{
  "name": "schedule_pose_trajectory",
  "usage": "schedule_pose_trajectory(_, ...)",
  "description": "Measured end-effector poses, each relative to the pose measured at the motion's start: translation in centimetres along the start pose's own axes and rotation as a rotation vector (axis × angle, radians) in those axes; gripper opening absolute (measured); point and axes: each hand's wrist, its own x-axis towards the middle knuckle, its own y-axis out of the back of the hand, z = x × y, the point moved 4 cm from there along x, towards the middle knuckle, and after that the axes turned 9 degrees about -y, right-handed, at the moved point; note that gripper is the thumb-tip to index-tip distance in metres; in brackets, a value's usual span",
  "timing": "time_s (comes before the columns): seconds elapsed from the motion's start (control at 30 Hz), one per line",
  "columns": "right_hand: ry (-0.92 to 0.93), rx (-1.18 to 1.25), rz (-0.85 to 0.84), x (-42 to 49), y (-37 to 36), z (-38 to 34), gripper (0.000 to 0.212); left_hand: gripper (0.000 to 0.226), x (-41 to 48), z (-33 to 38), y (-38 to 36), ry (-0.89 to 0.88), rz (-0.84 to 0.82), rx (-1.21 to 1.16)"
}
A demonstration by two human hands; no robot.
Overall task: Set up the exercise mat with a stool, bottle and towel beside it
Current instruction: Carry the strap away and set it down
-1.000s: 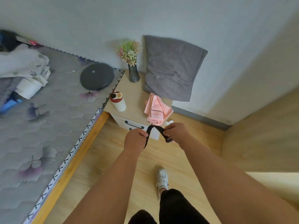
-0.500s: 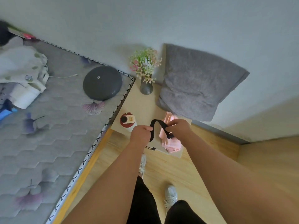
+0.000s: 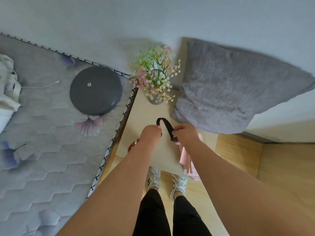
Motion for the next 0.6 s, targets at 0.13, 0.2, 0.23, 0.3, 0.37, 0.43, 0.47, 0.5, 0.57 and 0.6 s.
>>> schedule_pose_trajectory(0.13, -0.016, -0.038, 0.030, 3.4, -0.7, -0.2, 0.016, 0.035, 2.6, -0.2, -0.7, -0.038, -0.084, 0.220)
schedule_pose_trajectory(0.2, -0.009, -0.050, 0.037, 4.7, -0.9, 0.0, 0.014, 0.036, 3.1, -0.1, -0.7, -0.082, -0.100, 0.417)
schedule_pose_trajectory(0.23, 0.005, -0.073, 0.037, 5.1, -1.0, -0.1, 0.013, 0.037, 3.5, -0.1, -0.8, -0.089, -0.158, 0.484)
schedule_pose_trajectory(0.3, 0.031, -0.136, 0.029, 5.7, -1.3, 0.0, 0.020, 0.041, 3.8, 0.0, -0.2, -0.074, -0.128, 0.421)
schedule_pose_trajectory(0.37, 0.014, -0.201, 0.023, 6.0, -1.3, 0.1, 0.031, 0.043, 3.9, -0.3, 0.1, -0.037, -0.122, 0.371)
schedule_pose_trajectory(0.43, -0.026, -0.257, 0.032, 5.9, -0.9, 0.1, 0.041, 0.046, 3.7, -0.1, 0.1, -0.050, -0.122, 0.414)
schedule_pose_trajectory(0.47, -0.029, -0.276, 0.027, 5.7, -0.7, 0.1, 0.042, 0.049, 3.9, 0.0, 0.1, -0.077, -0.108, 0.414)
schedule_pose_trajectory(0.5, -0.016, -0.282, 0.019, 5.4, -0.6, -0.1, 0.041, 0.052, 3.7, 0.1, 0.1, -0.069, -0.129, 0.408)
schedule_pose_trajectory(0.57, 0.030, -0.292, 0.008, 4.7, -0.3, -0.4, 0.039, 0.052, 2.6, 0.2, -0.4, -0.084, -0.130, 0.396)
schedule_pose_trajectory(0.6, 0.046, -0.301, 0.010, 4.1, 0.1, -0.4, 0.039, 0.049, 2.6, 0.4, -0.7, -0.065, -0.145, 0.436)
